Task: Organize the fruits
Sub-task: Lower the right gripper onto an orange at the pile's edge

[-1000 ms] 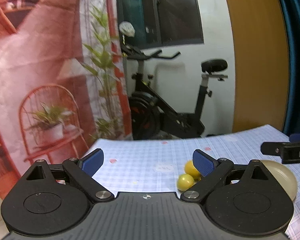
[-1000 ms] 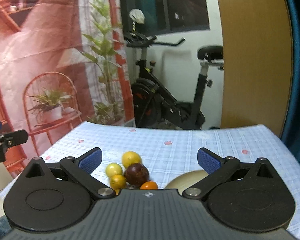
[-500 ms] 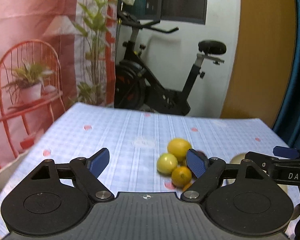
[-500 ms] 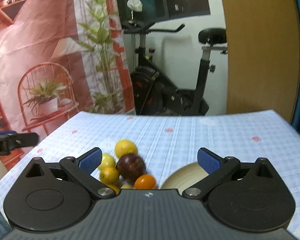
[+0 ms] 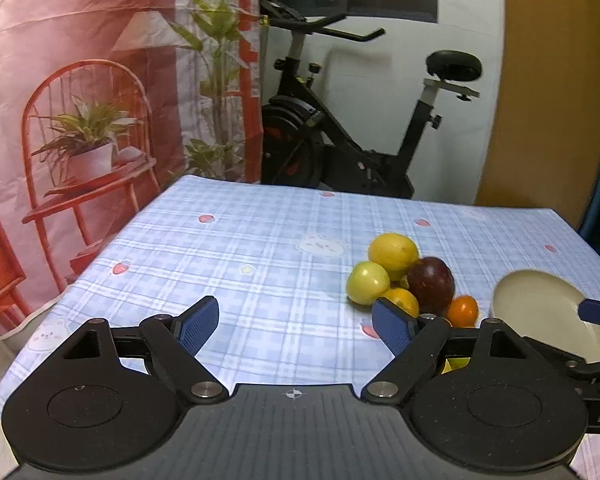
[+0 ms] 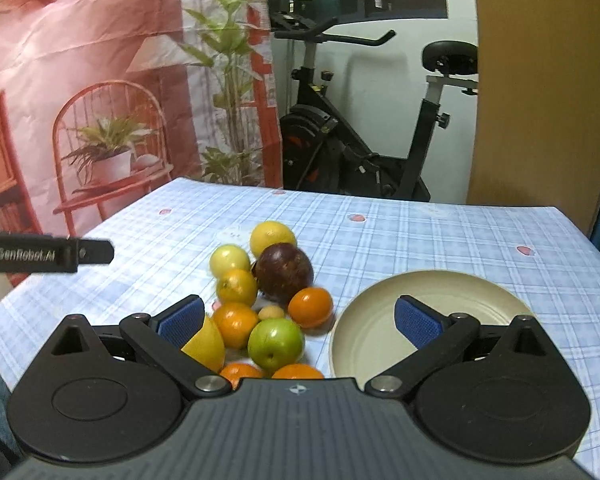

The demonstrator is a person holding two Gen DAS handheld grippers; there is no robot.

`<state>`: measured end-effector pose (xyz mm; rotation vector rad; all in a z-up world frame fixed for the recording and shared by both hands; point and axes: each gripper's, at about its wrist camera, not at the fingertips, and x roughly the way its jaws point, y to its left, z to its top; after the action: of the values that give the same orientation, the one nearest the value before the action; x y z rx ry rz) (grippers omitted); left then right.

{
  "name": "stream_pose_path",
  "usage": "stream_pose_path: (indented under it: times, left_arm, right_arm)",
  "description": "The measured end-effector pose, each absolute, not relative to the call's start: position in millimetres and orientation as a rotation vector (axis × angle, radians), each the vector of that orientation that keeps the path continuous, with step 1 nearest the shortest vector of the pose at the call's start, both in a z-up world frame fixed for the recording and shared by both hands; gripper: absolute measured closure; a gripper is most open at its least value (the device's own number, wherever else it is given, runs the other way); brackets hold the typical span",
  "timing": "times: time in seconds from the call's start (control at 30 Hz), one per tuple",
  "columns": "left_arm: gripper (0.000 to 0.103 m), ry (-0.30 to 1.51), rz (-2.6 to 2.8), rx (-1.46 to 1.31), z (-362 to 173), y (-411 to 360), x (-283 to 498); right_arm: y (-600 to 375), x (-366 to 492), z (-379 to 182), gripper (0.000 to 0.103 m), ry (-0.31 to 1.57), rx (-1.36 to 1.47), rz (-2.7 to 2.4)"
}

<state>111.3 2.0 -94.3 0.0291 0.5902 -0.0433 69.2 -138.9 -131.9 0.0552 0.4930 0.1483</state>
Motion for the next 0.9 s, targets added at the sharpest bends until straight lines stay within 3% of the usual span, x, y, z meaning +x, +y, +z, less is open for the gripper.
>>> stream_pose_path:
  times: [0.37, 0.57, 0.67, 0.73, 0.83, 0.9]
  left_arm:
    - [0.023, 0.575, -0.142, 0.013, -106.3, 0.8, 108.0]
    - [0.027, 0.578, -0.185, -0.003, -113.4, -1.7, 108.0]
    - [0.035, 0.58, -0.203, 0.013, -116.3, -4.4, 107.8]
    - [0.041, 0.584, -0.213, 0.021, -118.4, -5.5, 108.0]
    - [0.042, 0.585, -0.228, 0.025, -121.0, -8.3, 106.7]
    - [0.042, 0.585, -0.234, 0.029, -122.0, -9.3, 106.4]
  right_arm:
    - [-139.6, 61.6, -147.4, 0.01, 0.526, 0.04, 0.19]
    - [-127.2, 58.5, -151.8, 0.021, 0.541, -0.018, 0.257]
    - [-124.5, 54.7, -155.0, 0.028, 0.555, -0.03, 0.293]
    - [-124.4, 52.5, -157.6, 0.039, 0.571, -0.028, 0.315]
    - [-125.8, 50.9, -162.0, 0.05, 0.593, -0.019, 0.338]
    - [-125.2, 50.1, -163.6, 0.051, 0.599, -0.018, 0.353]
